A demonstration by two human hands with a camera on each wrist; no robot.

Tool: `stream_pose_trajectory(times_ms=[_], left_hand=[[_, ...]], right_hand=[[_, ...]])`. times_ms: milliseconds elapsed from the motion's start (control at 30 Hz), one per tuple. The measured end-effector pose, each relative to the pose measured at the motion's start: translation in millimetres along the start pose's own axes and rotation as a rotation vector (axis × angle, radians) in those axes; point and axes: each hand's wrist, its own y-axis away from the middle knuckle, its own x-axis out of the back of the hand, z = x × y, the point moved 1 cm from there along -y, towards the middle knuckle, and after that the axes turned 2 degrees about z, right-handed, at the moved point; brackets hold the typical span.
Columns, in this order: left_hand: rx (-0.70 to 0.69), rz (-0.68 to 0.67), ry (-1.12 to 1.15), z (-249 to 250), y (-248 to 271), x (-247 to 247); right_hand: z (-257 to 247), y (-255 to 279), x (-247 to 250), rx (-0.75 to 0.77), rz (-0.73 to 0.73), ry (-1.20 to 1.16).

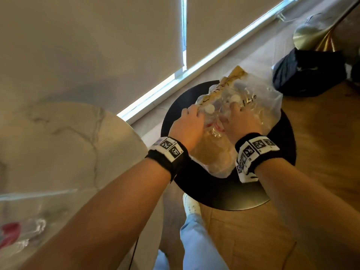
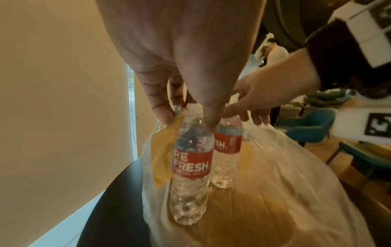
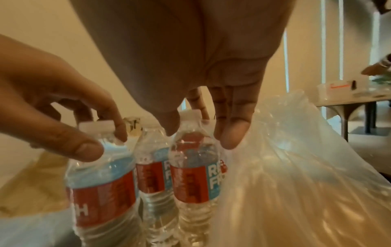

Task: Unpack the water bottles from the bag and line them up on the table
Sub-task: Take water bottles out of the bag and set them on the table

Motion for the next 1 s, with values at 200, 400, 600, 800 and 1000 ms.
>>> stream_pose_trajectory(times_ms=[200,400,600,800,1000], left_hand=[[-0.082,0.01,-0.104,-5.5,-3.2,-17.8],[-0.205,0.072,-0.035,-10.7,0.6,-13.8],[-0.134,0.203,0.275,-14.9,55.4,6.9],[0.198,0.282,0.725,-40.1,174.1,33.4],[0.489,0.426,0.767,-102.8,326.0,39.3]], right_hand=[[3.5,-0.1,-7.9,0.109,0.049,-0.03],[0.1,25.4,-7.5,0.183,0.081,-0.06],[-21.1,66.3,25.8,0.259,0.212,-0.124],[-71.1,137.4,63.3,0.46,0.309,-0.136],[-173.5,225.3,45.6,0.666,0.105,-0.219]])
